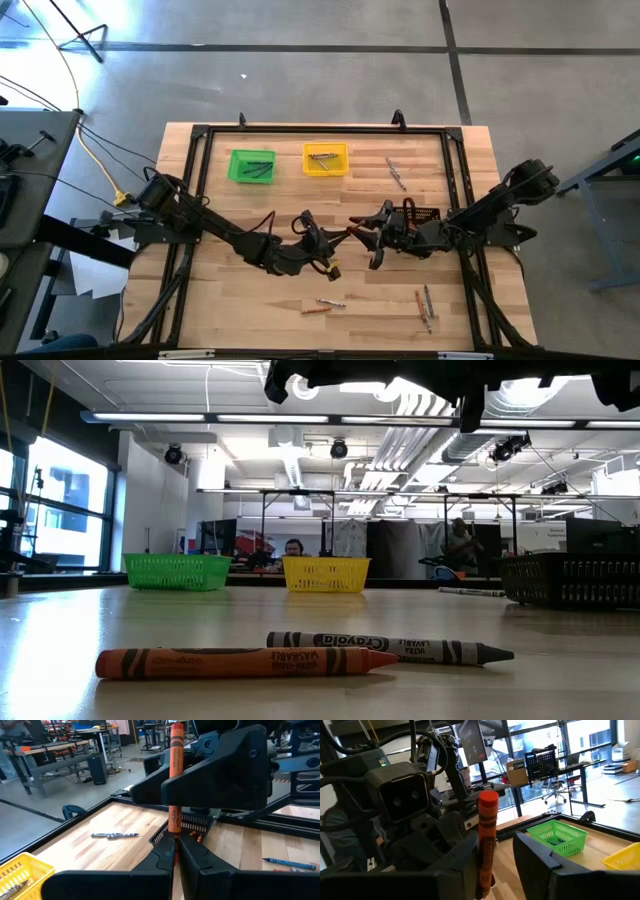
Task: Sort crayons
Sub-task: Put the orange crayon into the black bin
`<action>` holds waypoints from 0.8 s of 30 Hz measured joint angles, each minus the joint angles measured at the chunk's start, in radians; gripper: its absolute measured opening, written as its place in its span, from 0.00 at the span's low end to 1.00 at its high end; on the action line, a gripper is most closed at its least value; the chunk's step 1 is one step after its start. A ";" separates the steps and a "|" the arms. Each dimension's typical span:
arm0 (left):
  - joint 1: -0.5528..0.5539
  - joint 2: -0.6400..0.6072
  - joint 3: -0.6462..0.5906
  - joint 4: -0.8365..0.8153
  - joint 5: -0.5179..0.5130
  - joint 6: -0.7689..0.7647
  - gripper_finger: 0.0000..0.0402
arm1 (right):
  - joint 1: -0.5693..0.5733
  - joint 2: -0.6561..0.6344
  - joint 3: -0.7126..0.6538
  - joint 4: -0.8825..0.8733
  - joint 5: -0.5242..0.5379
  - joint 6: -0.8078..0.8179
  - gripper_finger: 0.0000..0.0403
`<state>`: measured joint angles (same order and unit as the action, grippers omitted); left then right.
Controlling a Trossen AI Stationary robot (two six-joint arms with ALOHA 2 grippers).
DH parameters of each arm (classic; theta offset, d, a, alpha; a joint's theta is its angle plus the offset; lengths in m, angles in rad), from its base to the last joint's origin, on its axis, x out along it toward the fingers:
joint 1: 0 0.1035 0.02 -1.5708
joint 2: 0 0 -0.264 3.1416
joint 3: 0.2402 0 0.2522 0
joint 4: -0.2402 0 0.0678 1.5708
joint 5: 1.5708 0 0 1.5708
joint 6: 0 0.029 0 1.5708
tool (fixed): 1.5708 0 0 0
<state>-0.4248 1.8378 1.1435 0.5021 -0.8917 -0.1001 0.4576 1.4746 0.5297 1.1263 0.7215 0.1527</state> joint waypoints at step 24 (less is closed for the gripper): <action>-0.006 0.000 0.001 -0.014 0.000 -0.054 0.21 | 0.007 -0.099 0.000 -0.211 0.263 -0.132 0.01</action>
<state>-0.4311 1.8378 1.1446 0.4881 -0.8921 -0.1543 0.4645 1.3752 0.5297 0.9155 0.9849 0.0203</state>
